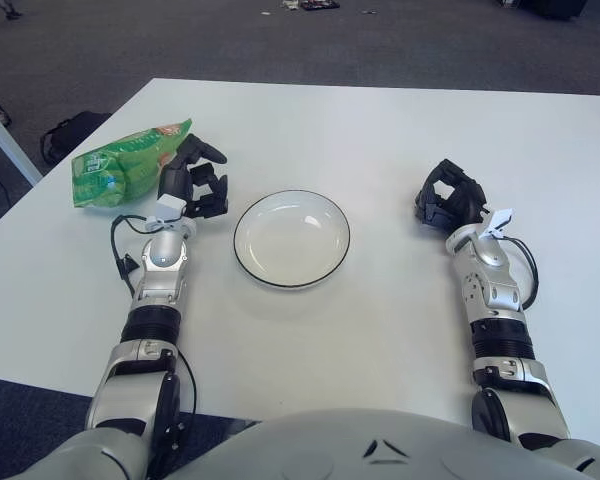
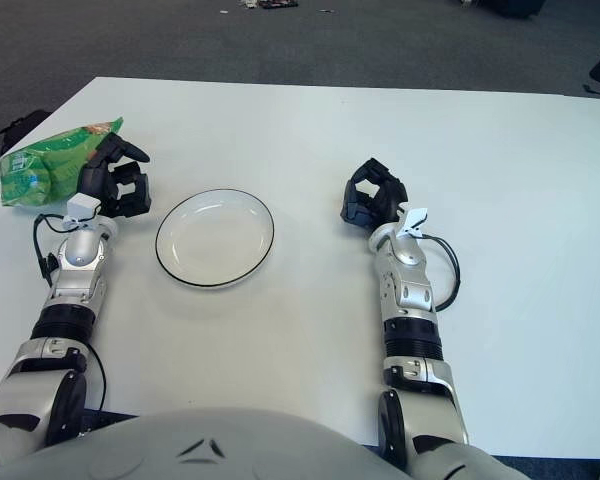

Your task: Put the snack into the plate.

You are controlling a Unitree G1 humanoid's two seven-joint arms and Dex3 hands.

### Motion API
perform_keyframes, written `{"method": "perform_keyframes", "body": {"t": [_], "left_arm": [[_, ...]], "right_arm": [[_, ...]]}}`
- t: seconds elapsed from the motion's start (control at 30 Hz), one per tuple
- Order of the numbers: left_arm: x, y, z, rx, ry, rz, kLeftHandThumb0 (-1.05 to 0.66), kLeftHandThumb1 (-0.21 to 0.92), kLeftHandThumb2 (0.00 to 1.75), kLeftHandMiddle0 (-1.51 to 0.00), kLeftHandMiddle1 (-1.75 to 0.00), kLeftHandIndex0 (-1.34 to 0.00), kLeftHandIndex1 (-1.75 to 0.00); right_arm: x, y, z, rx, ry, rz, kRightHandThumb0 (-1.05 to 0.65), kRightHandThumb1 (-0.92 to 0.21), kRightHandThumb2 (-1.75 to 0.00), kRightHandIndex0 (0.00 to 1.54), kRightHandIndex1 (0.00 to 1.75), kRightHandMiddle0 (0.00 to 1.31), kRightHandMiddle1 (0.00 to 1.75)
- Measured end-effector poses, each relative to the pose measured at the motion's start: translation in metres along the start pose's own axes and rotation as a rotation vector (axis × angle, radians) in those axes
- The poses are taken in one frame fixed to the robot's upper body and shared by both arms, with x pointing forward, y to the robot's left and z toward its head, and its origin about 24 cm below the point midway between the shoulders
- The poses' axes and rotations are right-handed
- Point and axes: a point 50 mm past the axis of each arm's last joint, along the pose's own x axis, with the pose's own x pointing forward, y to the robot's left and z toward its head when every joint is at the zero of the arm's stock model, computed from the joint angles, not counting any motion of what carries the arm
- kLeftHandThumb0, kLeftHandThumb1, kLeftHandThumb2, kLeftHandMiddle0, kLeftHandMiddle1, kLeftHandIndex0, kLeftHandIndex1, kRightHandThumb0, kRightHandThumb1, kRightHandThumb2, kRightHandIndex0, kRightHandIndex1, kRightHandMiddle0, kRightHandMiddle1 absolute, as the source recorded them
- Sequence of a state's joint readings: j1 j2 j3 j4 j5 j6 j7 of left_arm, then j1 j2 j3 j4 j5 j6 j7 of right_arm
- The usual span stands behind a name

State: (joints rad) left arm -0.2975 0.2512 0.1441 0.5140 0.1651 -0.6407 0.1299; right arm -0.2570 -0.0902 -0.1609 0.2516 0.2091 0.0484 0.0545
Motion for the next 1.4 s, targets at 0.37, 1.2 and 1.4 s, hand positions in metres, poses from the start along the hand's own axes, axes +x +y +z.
{"method": "perform_keyframes", "body": {"t": [0.37,1.2,1.4], "left_arm": [[-0.010,0.019,0.007,0.413,-0.125,0.143,-0.42,0.53,1.04,-1.21,-1.75,-0.44,-1.75],[-0.006,0.063,0.018,1.024,-0.183,0.411,-0.12,0.62,0.90,-0.42,-1.53,-0.35,-1.74],[0.000,0.079,0.011,1.159,-0.086,0.438,-0.68,0.88,0.72,-0.18,-1.14,-0.08,-1.42]], "right_arm": [[-0.001,0.002,0.001,0.001,0.006,0.010,-0.50,-0.27,-1.37,1.27,1.75,0.65,1.75],[-0.003,-0.007,0.002,-0.012,0.010,0.028,-0.50,-0.27,-1.38,1.28,1.75,0.65,1.75],[-0.003,-0.007,0.002,-0.013,0.009,0.033,-0.50,-0.27,-1.37,1.27,1.75,0.65,1.75]]}}
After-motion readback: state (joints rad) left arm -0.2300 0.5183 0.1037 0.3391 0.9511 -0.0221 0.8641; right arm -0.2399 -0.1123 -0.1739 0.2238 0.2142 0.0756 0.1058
